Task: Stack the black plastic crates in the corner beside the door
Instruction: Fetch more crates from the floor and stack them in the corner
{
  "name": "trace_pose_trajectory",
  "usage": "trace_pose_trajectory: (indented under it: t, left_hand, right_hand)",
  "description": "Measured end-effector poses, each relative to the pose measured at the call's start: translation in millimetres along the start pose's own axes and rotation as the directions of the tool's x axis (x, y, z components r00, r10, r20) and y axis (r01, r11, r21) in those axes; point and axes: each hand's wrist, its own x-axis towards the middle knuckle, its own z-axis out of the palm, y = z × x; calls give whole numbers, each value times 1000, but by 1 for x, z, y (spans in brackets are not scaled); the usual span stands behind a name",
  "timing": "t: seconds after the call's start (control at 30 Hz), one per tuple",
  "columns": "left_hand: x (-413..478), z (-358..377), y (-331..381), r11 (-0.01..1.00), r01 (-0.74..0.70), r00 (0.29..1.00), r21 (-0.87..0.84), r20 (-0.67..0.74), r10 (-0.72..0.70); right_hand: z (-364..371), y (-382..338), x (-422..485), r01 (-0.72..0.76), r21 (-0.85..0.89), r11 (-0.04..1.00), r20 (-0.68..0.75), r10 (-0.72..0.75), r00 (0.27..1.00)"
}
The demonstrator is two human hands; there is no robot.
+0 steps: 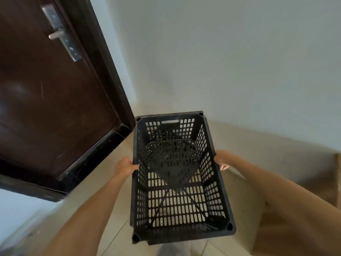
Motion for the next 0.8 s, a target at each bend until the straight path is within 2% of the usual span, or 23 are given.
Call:
trace_pose_trajectory:
  t: [0.2,0.4,0.57,0.67,0.8]
  left_hand:
    - [102,-22,19,999,-25,998,32,60,23]
    - [169,-33,34,997,-29,997,74,79,23]
    - [192,-19,37,996,74,994,58,74,-79]
    - [196,-5,40,987,152,985,45,81,-155]
    - [198,20,48,964,266,962,6,61,-266]
  right_hand:
    - [-26,-77,72,5,-114,993,24,-2,1000]
    - [-42,-128,131,-26,-143,989,33,31,999]
    - [-53,-149,174,3,-227,974,77,15,997]
    - [-64,-161,196,71,-293,953,124,-36,992]
    - [-79,-175,235,103,-307,946,228,-32,973]
